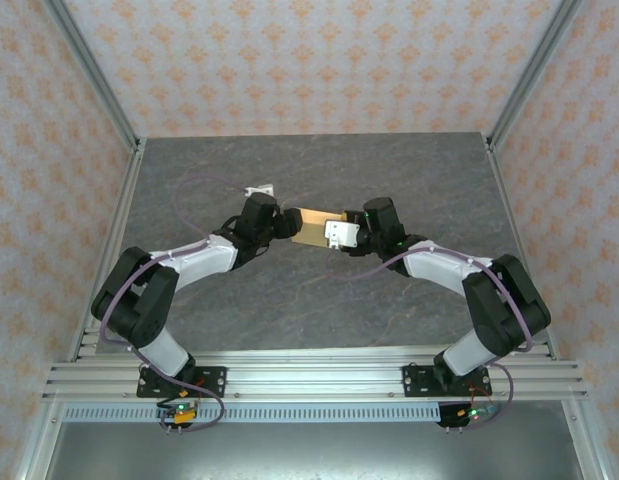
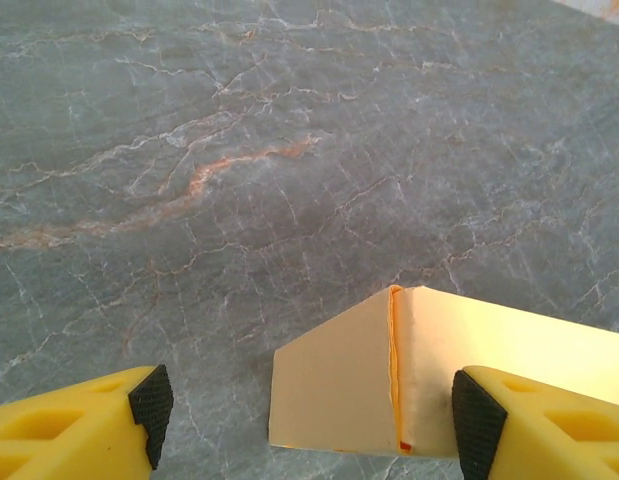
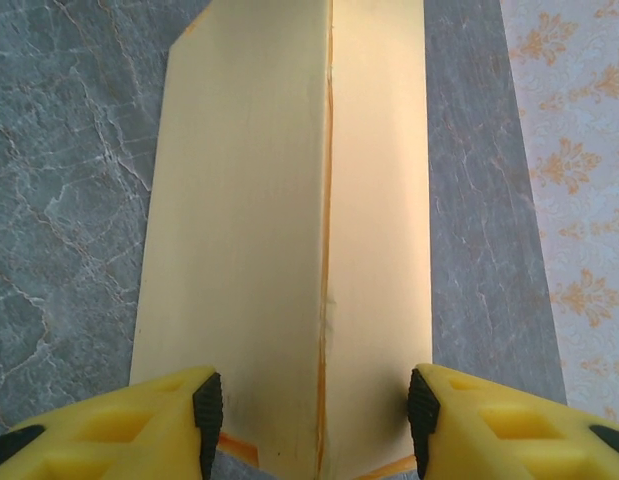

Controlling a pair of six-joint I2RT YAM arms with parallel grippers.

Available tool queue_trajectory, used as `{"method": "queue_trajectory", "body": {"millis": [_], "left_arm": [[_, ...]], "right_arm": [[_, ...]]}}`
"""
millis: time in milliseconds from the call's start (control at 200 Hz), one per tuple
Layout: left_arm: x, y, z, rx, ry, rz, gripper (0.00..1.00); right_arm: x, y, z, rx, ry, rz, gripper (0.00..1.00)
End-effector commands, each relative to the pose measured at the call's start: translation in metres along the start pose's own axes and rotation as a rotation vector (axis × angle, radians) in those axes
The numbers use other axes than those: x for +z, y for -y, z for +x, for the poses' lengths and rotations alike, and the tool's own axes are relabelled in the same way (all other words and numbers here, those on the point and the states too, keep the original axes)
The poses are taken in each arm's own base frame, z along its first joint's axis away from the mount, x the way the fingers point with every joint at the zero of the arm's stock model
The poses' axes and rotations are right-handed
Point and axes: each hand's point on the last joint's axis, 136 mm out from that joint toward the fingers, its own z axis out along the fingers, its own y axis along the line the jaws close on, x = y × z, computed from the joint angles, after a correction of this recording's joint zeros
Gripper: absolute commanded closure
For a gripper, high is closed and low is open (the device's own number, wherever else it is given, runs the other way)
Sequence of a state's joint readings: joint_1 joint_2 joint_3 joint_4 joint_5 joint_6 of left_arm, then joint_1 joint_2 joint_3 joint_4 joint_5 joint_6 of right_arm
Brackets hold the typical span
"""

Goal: Fold the paper box

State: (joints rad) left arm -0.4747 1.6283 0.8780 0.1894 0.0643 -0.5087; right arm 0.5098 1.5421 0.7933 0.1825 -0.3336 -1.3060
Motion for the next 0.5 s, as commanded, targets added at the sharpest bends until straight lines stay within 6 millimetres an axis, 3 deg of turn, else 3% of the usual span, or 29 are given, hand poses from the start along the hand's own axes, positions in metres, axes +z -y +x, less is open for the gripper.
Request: {"method": "queue_trajectory", "body": {"millis": [0, 135, 240, 375, 496], "left_arm": [[0.010, -0.048, 0.045, 0.018, -0.107, -0.153, 0.25], [0.010, -0.050, 0.047, 0.021, -0.114, -0.163, 0.26], [0.010, -0.050, 0.046, 0.022, -0.113, -0.164, 0.27], [0.010, -0.050, 0.046, 0.021, -0.111, -0.168, 0.27], [0.007, -0.052, 0.045, 0.021, -0.109, -0.175, 0.27]], "right_arm": [[0.000, -0.028, 0.006, 0.078, -0.010, -0.103, 0.45], [-0.027, 0.000, -0.029, 0.161, 0.148, -0.076, 0.39], [-0.041, 0.013, -0.041, 0.198, 0.204, -0.098, 0.40], [-0.038, 0.012, -0.036, 0.200, 0.200, -0.121, 0.41], [-0.024, -0.011, -0.017, 0.227, 0.132, -0.195, 0.41]]}}
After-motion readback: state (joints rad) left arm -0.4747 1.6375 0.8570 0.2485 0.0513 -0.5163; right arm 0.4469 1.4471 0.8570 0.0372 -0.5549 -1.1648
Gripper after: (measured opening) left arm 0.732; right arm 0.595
